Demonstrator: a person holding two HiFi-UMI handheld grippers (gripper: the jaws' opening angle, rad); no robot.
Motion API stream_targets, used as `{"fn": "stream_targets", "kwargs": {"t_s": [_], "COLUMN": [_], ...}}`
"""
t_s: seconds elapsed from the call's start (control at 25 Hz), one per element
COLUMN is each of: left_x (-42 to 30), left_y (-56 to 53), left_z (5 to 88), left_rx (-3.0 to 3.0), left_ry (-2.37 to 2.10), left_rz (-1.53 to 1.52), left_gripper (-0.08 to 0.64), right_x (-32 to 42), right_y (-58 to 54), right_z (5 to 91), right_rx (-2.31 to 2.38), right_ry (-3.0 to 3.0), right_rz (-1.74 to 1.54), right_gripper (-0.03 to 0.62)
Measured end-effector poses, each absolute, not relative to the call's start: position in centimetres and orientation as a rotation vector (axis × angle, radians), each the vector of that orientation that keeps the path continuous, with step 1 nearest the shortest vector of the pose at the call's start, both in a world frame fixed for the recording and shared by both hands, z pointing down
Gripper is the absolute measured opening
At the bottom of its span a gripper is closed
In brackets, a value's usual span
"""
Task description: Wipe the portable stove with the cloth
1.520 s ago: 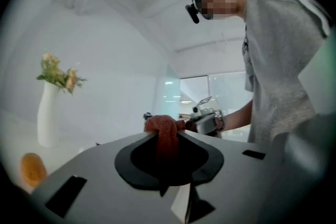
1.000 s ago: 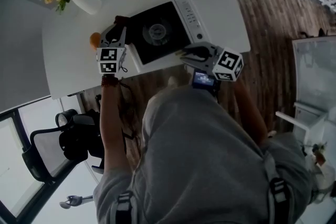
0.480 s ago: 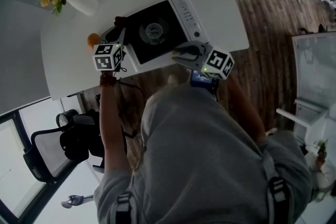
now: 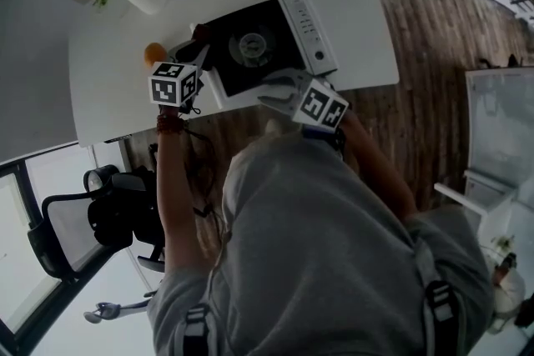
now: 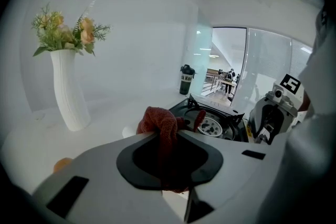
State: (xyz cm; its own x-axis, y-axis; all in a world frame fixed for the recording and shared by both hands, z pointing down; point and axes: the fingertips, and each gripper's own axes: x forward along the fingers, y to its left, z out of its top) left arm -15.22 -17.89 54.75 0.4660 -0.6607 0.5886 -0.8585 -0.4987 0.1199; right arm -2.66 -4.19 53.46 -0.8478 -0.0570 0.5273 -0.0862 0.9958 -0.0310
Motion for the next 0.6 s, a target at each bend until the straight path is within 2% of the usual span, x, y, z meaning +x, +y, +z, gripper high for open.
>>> {"fn": "stream_targets", "kwargs": {"t_s": [0.6], "left_x": [-12.8], "left_y": [-12.0], "left_z": [54.9], "left_rx": [2.326], "left_ry": [-1.098], "left_rz": [0.679], "left_gripper": [0.087], "right_x": [-3.3], "right_y": [-5.1], "right_z": [55.3], "right_rx": [0.134], "right_ry": [-2.402], "right_rz": [0.051], "right_gripper": [0.144]}}
